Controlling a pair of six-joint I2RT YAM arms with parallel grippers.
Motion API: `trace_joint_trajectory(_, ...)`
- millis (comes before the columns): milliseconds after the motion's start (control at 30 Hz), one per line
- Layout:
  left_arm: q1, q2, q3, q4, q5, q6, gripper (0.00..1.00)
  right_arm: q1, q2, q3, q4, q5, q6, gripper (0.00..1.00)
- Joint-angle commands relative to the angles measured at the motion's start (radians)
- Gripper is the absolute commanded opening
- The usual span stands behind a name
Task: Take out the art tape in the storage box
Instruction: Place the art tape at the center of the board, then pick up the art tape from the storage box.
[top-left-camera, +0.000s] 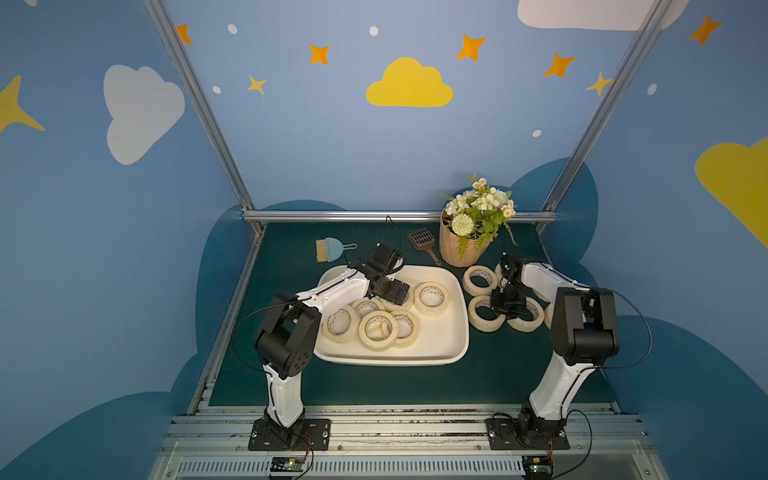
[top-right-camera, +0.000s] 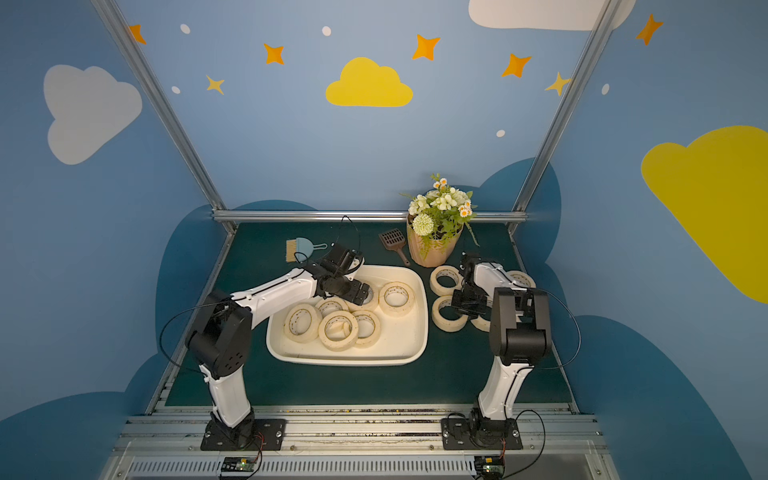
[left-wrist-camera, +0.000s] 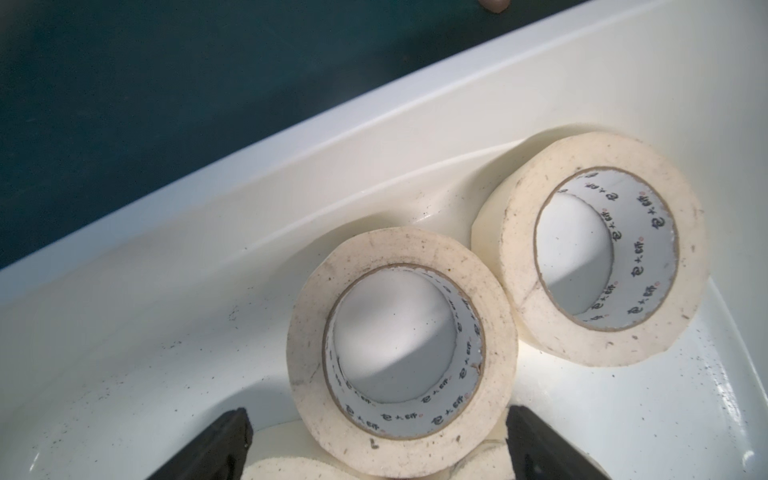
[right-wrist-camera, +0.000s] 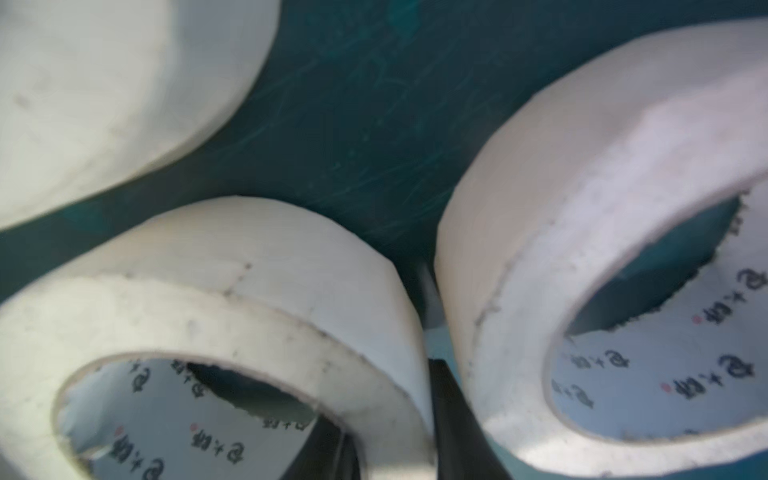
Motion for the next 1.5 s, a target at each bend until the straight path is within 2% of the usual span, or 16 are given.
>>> trace_joint_trajectory(0,0.015,-0.019,0.006,-0.021,-0.023,0.014,0.99,0.006,-0.024,0.003,0.013,-0.009,-0.011,0.54)
trace_joint_trajectory(100,0.029,-0.019,0.01,-0.026,-0.034,0.021,0.99,0.022,-0.091,-0.006,-0.003,-0.019,-0.014,0.6)
trace_joint_trajectory(300,0.062,0.033,0.025,-0.008,-0.02,0.022,0.97,0.1,-0.27,-0.05,-0.065,-0.04,-0.007,0.61)
trace_joint_trajectory(533,0.075,0.132,0.073,-0.003,0.017,0.03,0.85,0.203,-0.444,-0.103,-0.157,-0.058,0.031,0.6)
trace_joint_trajectory(733,0.075,0.192,0.102,-0.003,0.036,0.024,0.72,0.282,-0.534,-0.138,-0.178,-0.092,0.08,0.6)
trace_joint_trajectory(800,0.075,0.202,0.105,-0.003,0.038,0.024,0.64,0.302,-0.539,-0.137,-0.177,-0.101,0.095,0.6)
trace_joint_trajectory(933,0.075,0.202,0.103,-0.003,0.029,0.024,0.4,0.349,-0.517,-0.109,-0.181,-0.095,0.117,0.6)
trace_joint_trajectory(1100,0.075,0.165,0.107,-0.018,0.013,0.034,0.18,0.407,-0.477,-0.054,-0.186,-0.085,0.136,0.6)
trace_joint_trajectory(1267,0.075,0.085,0.105,-0.048,0.001,0.053,0.07,0.473,-0.428,0.058,-0.206,-0.069,0.144,0.6)
trace_joint_trajectory(1467,0.056,-0.035,0.065,-0.075,0.014,0.056,0.04,0.549,-0.337,0.224,-0.208,-0.075,0.153,0.6)
